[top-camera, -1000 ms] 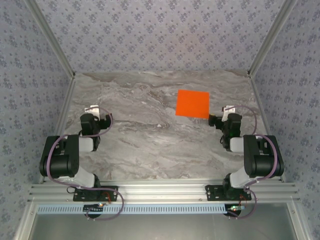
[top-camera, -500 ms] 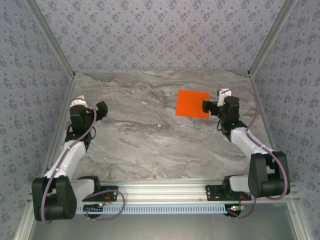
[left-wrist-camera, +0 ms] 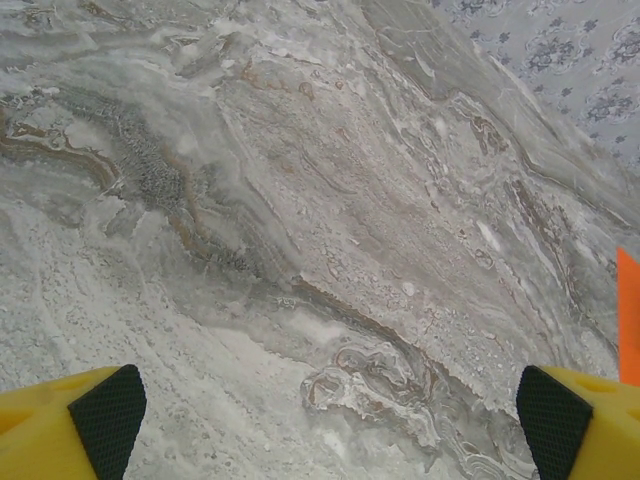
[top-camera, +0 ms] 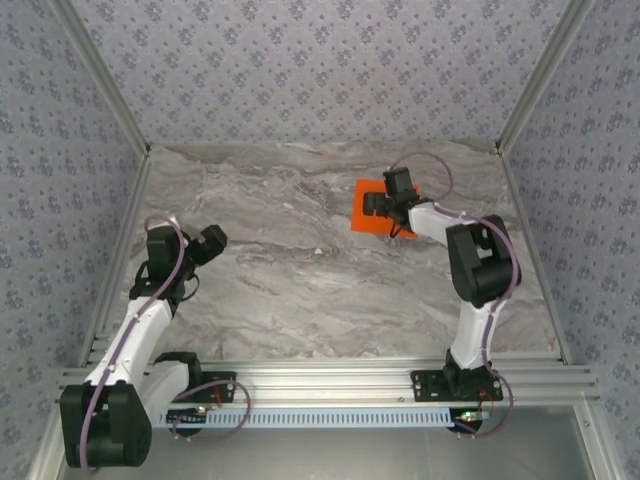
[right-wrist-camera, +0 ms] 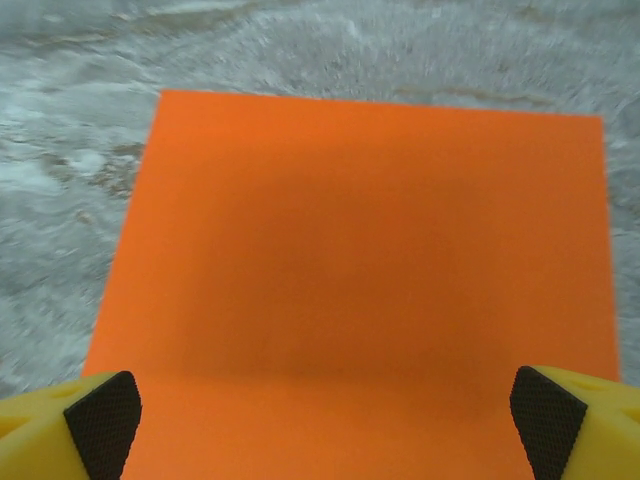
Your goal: Fold a paper plane with a square sheet of paper (fold left side to right side)
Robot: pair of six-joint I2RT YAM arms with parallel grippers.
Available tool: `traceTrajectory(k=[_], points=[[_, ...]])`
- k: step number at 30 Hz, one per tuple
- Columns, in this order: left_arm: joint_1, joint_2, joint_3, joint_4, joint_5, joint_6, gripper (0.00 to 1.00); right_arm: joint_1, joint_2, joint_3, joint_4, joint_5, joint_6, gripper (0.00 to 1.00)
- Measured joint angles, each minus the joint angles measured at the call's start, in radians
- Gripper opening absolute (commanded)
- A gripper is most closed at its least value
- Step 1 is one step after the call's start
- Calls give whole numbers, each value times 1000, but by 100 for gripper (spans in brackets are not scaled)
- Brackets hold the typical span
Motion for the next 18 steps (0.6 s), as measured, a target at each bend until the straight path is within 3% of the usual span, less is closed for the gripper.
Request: traceTrajectory(k=[6, 10, 18], points=[[0, -12, 0, -19, 0, -7, 98, 24, 99, 133, -167, 19, 52, 100], [0, -13, 0, -23, 0, -14, 98, 45, 103, 125, -239, 2, 75, 100], [0, -13, 0, -39, 0, -24, 98, 106, 46, 29, -217, 21, 97, 100]])
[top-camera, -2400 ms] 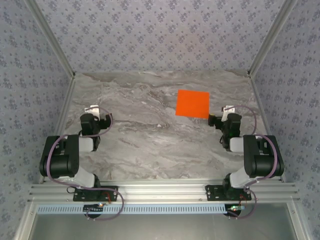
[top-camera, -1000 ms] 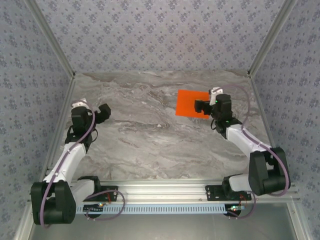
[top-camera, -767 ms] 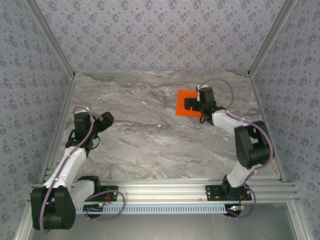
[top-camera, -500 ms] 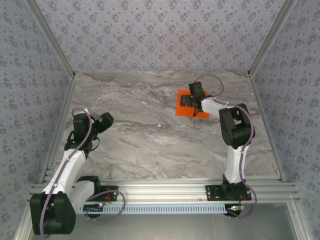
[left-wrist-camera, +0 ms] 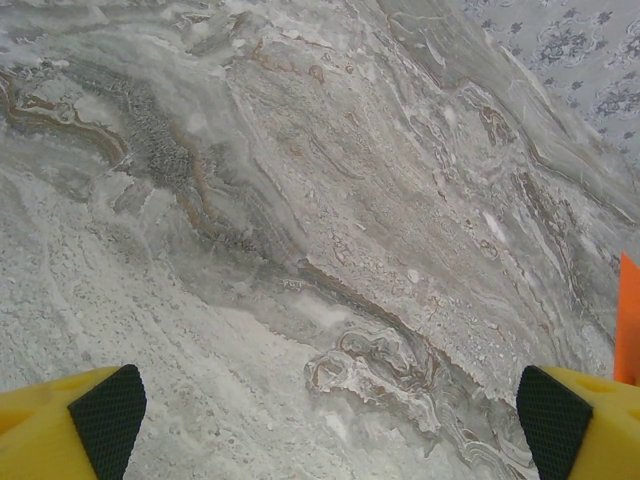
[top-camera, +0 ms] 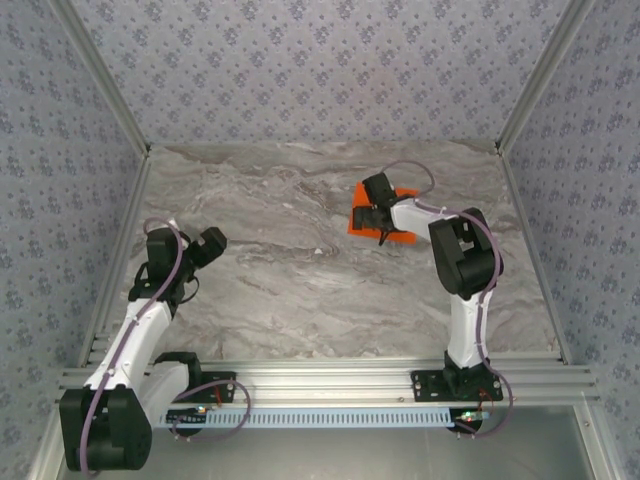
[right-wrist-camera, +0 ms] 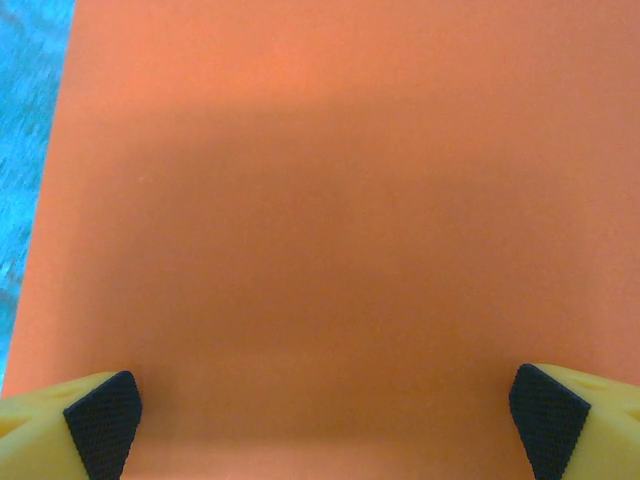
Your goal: Fold a paper plane with a square sheet of paper (fold left side to right side)
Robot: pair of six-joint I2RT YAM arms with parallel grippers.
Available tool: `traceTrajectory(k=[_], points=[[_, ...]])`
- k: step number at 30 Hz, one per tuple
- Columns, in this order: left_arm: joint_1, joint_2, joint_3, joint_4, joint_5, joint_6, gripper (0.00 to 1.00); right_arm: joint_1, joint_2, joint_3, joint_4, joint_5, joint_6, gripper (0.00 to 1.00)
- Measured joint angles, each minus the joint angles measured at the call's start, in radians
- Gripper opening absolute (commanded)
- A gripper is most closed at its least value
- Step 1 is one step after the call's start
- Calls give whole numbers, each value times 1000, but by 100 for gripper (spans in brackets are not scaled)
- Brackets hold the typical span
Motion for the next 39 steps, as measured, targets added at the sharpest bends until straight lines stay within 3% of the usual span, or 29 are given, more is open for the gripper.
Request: traceTrajectory(k=[5, 10, 15, 19, 24, 30, 35, 39], points=[[0, 0, 0, 0, 0, -4, 98, 110, -104, -163, 59, 28, 52, 100], [0, 3, 0, 1, 4, -9, 98, 283, -183, -283, 97, 80, 137, 100], [-17, 38, 0, 19, 41, -24, 96, 430, -217, -340, 125, 132, 232, 100], [-68, 122, 15, 41, 112, -40, 91, 480, -219, -323, 96, 137, 257, 100], [-198, 288, 134, 35, 203, -46, 86, 471, -271, -318, 14, 90, 258, 100], [-418, 498, 272, 79, 273, -70, 78, 339, -393, -318, -28, 50, 202, 100], [-556, 650, 292, 133, 295, -121, 73, 187, -367, -315, -29, 8, 165, 100], [-625, 758, 308, 158, 304, -158, 71, 130, -284, -275, -33, -30, 141, 100]])
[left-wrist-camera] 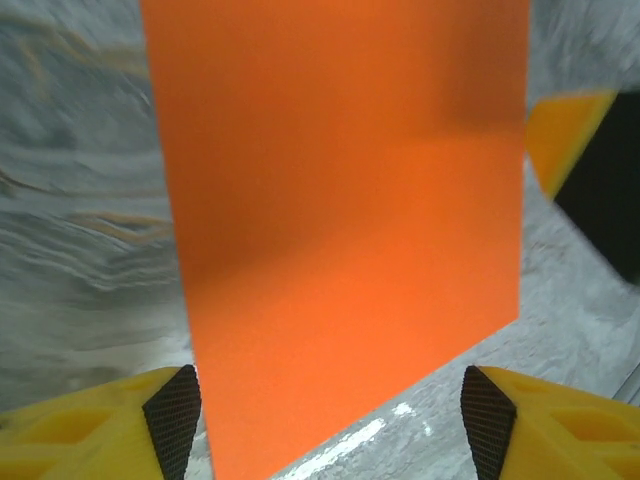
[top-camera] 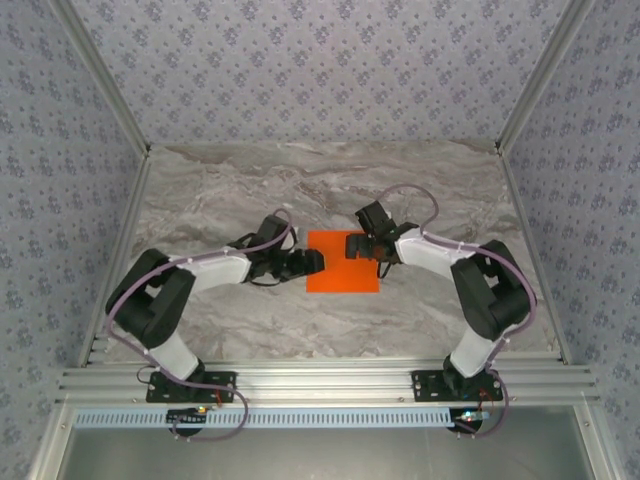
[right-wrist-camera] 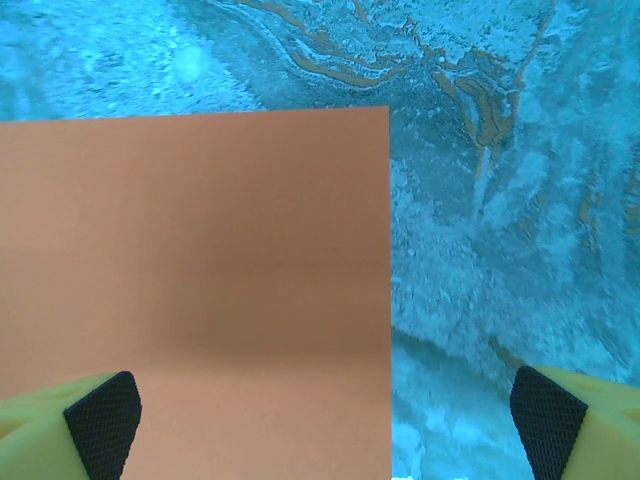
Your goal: Fold a paper plane with a square sheet of paper (fold left side to right side)
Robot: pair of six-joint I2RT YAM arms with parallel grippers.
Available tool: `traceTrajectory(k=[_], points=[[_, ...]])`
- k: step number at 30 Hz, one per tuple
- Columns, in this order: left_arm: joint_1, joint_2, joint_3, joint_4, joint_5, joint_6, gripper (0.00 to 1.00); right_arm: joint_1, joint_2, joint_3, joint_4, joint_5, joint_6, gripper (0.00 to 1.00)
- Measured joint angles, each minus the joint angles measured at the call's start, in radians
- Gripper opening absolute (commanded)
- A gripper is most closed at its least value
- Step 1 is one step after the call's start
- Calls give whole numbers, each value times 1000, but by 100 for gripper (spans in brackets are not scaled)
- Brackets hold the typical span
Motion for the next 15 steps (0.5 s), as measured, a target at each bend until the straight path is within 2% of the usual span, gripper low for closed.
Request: traceTrajectory(k=[4, 9, 15], points=[[-27, 36, 16, 29, -3, -29, 70, -16, 71, 39, 4, -35, -6, 100], [-37, 58, 29, 39, -8, -41, 70, -13, 90, 62, -5, -47, -8, 100], [-37, 69, 32, 39, -23, -41, 60, 6, 91, 61, -3, -40, -5, 100]])
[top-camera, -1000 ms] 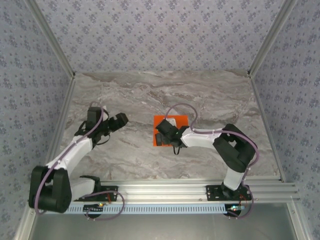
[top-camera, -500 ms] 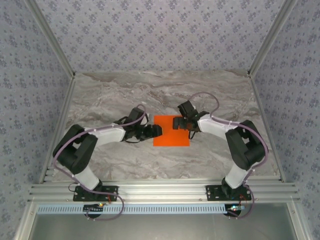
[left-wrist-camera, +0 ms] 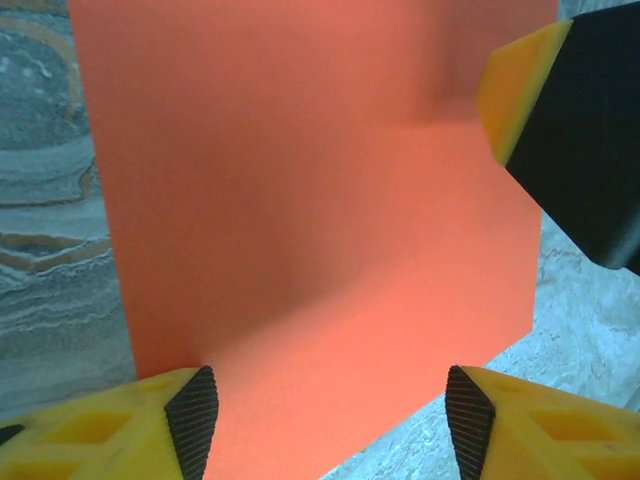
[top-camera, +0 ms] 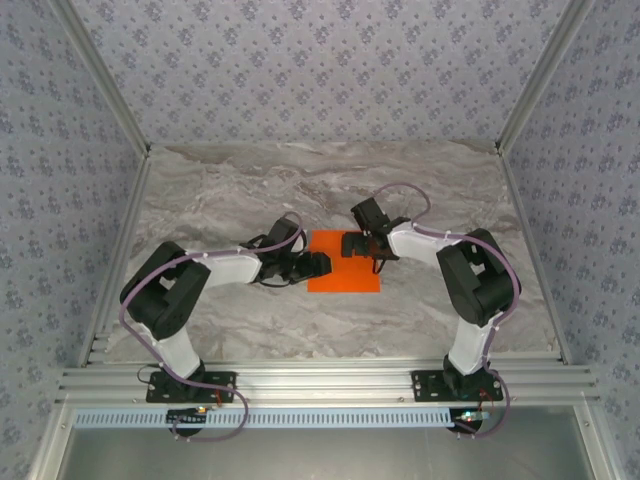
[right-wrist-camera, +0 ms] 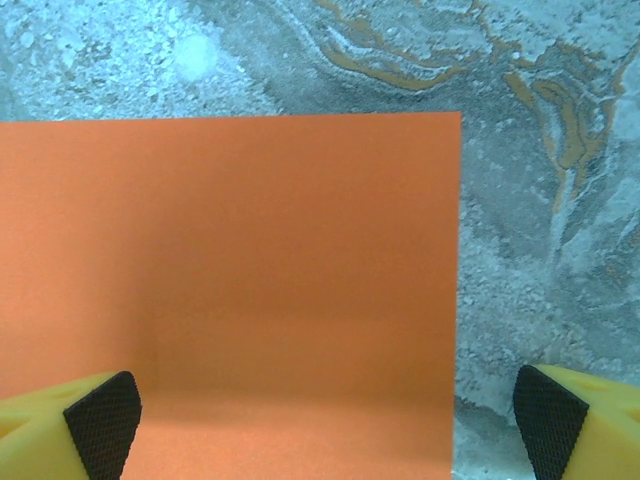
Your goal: Fold a paper plane with a square sheet of paper (fold left side to right side)
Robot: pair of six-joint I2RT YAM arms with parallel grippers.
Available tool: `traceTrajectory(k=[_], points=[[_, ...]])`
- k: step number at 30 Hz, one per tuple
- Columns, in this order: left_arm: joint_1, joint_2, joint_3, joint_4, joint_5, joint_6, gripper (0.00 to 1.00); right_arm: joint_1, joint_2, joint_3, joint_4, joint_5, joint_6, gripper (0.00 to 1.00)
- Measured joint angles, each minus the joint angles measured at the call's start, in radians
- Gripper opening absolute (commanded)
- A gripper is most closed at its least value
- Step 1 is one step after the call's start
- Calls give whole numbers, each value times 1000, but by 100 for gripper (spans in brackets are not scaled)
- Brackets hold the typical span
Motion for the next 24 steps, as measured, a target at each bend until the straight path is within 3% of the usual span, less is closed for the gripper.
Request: traceTrajectory(k=[11, 24], points=[[2, 17, 7, -7, -15, 2, 50, 116, -6, -15, 19, 19, 27, 100], [1, 13, 4, -6, -34, 0, 46, 117, -84, -106, 60, -77, 35, 78]])
